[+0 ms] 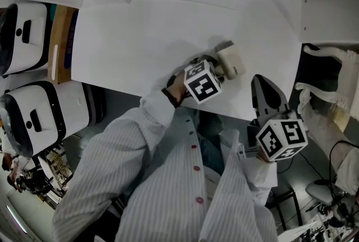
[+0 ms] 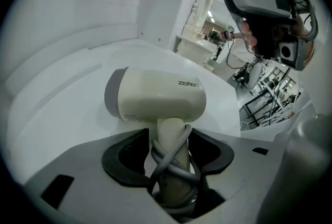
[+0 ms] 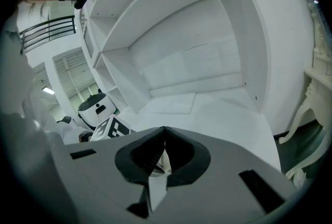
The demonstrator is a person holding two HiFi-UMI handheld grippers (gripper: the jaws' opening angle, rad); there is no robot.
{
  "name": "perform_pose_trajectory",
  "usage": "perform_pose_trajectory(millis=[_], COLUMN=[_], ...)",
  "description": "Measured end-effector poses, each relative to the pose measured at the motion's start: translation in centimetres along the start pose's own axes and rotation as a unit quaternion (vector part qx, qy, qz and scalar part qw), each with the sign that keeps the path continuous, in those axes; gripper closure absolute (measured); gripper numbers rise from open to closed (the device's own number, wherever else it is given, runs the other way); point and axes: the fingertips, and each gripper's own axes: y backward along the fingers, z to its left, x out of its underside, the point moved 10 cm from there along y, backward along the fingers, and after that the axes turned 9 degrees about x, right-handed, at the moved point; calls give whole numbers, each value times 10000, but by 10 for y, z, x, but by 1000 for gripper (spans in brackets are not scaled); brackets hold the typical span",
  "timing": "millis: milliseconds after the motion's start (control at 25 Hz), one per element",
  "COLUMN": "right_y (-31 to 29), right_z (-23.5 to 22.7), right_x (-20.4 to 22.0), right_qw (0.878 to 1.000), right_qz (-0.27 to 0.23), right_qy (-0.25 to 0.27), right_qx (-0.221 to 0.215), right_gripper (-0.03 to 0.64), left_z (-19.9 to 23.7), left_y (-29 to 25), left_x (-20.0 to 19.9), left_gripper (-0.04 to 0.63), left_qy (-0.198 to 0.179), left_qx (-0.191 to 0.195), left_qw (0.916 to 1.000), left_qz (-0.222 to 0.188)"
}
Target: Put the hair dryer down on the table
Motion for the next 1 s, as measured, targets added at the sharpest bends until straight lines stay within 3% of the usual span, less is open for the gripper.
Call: perform_pose_trajectory(millis=[360, 640, 1000], right_y=[3, 0, 2], right_z=[6, 8, 22], right_x=[-9, -16, -31], right_qw=[9999, 9996, 9984], right_qz=[-25, -66, -245], right_qy=[104, 235, 436], right_qx=[-66, -159, -275], right_gripper=[604, 604, 604], left_z=[-9, -7, -12], left_y=[4, 14, 37], left_x=[1, -1, -9], left_gripper=[320, 318, 316], left_qy=[-479, -459, -362], left_qx=[-31, -66, -85], left_qw=[9984, 9988, 9989], left_qz=[303, 176, -275])
